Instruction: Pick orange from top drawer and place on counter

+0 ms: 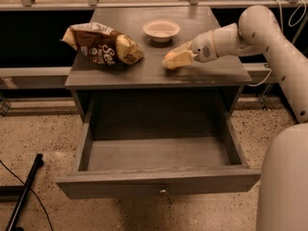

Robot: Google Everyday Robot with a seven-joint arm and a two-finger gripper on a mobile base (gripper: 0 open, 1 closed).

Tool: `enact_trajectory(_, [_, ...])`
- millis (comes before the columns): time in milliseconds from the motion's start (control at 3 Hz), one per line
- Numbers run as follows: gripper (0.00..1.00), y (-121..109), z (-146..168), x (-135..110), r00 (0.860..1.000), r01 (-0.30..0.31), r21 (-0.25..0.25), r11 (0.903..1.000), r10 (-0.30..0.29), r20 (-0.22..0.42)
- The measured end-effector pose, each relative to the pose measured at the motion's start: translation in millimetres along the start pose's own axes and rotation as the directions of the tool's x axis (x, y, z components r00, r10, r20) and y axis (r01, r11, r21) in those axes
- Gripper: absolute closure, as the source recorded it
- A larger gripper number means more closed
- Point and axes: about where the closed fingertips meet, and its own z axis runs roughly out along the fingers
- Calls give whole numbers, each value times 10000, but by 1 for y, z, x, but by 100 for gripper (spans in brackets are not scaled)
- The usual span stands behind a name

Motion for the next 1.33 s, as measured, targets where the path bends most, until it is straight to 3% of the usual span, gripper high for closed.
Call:
enact_trajectory(333, [58,-2,1,2,9996,-284,16,9996,284,-29])
enact_trajectory(667, [27,-2,1,2,9996,-284,15,9996,284,-29])
enact_trajectory(1000, [4,-2,1,2,9996,-284,15,9996,284,-29])
enact_trajectory(1333, [0,-2,1,2,9996,-282,15,9996,282,-30])
